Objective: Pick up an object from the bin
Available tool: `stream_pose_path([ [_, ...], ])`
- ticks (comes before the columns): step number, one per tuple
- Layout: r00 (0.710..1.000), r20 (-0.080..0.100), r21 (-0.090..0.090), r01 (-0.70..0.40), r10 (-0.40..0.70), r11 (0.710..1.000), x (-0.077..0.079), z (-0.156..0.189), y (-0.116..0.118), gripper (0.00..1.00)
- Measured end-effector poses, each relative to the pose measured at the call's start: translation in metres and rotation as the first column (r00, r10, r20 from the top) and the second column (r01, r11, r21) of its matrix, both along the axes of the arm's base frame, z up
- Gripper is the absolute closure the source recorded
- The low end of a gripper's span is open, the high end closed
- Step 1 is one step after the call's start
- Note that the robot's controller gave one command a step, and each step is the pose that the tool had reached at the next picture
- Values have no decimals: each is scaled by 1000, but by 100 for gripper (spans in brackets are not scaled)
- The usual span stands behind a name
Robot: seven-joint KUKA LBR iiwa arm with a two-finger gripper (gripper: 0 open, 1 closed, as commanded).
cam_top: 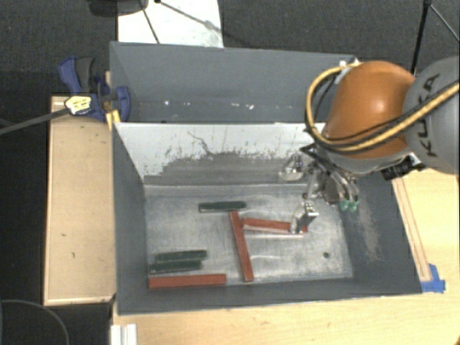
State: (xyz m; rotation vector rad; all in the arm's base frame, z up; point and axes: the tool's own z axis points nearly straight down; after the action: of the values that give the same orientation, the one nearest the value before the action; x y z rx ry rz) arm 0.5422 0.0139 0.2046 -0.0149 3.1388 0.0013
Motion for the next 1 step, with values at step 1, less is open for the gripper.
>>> stream_pose_path([
  [1, 1000, 9, 0, 0, 0, 1000, 7, -41, 1, 0],
])
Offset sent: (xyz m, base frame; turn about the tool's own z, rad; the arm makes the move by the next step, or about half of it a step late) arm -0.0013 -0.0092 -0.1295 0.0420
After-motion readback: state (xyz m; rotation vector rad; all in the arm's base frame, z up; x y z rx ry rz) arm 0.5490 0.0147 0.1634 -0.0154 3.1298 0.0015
